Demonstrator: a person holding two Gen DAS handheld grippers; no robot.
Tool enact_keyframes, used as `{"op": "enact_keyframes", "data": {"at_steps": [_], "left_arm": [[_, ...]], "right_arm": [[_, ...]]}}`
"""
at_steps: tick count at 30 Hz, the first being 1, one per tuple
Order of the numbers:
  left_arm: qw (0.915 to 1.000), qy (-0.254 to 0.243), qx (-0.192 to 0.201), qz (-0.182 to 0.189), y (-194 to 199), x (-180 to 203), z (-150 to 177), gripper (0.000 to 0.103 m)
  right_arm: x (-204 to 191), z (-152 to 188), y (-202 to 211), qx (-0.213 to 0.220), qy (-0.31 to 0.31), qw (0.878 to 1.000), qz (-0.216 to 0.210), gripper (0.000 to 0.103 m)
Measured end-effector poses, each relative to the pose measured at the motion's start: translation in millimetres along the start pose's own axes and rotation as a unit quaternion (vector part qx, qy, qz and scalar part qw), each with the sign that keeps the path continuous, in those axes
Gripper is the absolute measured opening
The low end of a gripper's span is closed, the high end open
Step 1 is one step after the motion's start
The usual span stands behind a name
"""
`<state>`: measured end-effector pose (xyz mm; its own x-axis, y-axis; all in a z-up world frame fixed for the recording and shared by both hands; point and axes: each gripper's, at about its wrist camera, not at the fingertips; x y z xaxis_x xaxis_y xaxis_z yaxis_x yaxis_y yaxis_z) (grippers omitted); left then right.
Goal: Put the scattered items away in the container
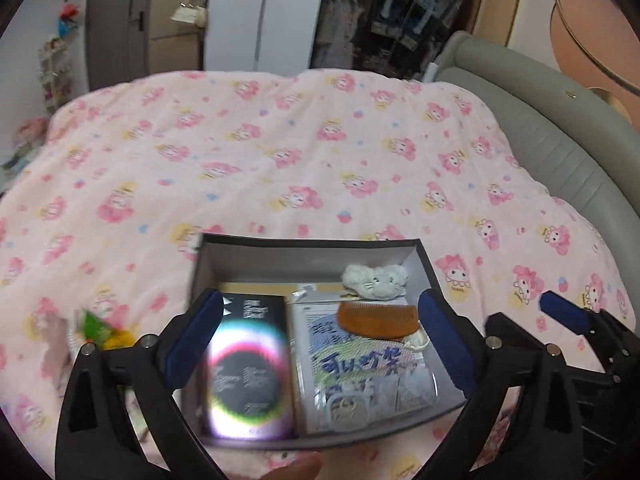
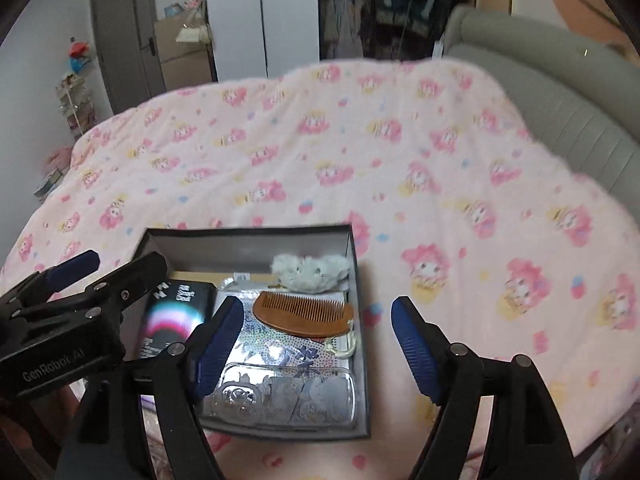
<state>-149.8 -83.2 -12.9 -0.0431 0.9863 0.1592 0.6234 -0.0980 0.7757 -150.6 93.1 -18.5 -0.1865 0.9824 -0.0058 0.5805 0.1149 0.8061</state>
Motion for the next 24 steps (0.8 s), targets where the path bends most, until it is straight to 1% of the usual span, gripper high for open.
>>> {"op": "enact_keyframes", "data": {"at_steps": [3,5,7,10,12,15,18,21,24], "left_arm": [[0.9995,-0.007,0.026,-0.017,33.4,4.2,5.0,0.099],[0.9989,-0.005,0.039,-0.025,52.8,6.9,9.6,0.102],[0.9984,-0.003,0.051,-0.025,71.1,9.6,15.6,0.102],[0.9970,-0.007,0.069,-0.035,93.2,15.6,28.2,0.102],[0.9962,-0.011,0.079,-0.037,104.4,18.9,39.1,0.102],[0.9958,-0.006,0.082,-0.039,113.3,20.6,55.1,0.102],[0.9960,0.002,0.080,-0.039,120.6,21.0,72.5,0.102],[0.9968,0.014,0.073,-0.031,126.9,18.5,85.3,0.102],[0.9962,0.005,0.075,-0.043,133.0,22.3,93.0,0.102]], "right_arm": [[4.9,3.5,27.9,0.016,0.004,1.000,-0.013,0.075],[7.6,8.0,43.5,0.028,-0.002,1.000,-0.007,0.075],[9.5,13.9,57.3,0.037,-0.004,0.999,-0.003,0.075],[11.1,26.4,75.1,0.053,-0.015,0.998,-0.003,0.075],[9.3,35.3,83.7,0.065,-0.015,0.998,0.010,0.075],[9.7,49.8,95.3,0.076,-0.021,0.997,0.017,0.075],[12.1,62.2,104.3,0.079,-0.029,0.996,0.004,0.075],[12.4,69.8,111.5,0.085,-0.028,0.996,-0.006,0.075],[11.0,73.9,115.3,0.088,-0.013,0.996,-0.007,0.075]]}}
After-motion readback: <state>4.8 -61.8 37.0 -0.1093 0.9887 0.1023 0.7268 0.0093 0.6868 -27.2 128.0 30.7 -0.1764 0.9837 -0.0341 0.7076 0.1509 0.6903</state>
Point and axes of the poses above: each gripper's, at about its wrist camera, not at the fingertips, and y roughly against the way its jaws point, x to its right, z to its underside, and after that the axes turned 7 degrees about -x, right-handed
